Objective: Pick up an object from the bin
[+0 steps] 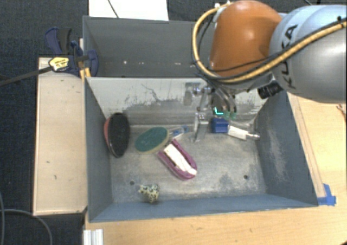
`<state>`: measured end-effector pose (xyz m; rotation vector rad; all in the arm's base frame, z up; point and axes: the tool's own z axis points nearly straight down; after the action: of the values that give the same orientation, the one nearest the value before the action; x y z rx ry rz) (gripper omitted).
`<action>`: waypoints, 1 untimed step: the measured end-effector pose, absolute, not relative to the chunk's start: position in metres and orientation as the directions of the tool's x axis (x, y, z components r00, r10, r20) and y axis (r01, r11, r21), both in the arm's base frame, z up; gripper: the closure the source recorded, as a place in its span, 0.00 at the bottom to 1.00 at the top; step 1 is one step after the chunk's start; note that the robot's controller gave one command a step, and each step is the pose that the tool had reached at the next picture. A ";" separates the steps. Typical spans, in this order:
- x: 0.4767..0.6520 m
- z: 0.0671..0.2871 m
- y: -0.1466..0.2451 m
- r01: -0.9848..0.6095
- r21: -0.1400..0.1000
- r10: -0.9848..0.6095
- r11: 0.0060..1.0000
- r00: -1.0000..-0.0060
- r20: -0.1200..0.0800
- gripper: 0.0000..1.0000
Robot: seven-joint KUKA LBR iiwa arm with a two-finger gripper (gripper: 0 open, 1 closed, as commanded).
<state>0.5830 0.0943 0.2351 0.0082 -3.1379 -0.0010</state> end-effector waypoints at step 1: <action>0.551 0.121 0.161 -0.203 0.002 -0.203 0.979 -0.979 0.004 0.00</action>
Offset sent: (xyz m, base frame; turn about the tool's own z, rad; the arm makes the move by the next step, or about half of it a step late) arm -0.0299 0.0645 -0.1113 -0.1972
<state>0.5512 0.1607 0.1208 0.3197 -3.1208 -0.0021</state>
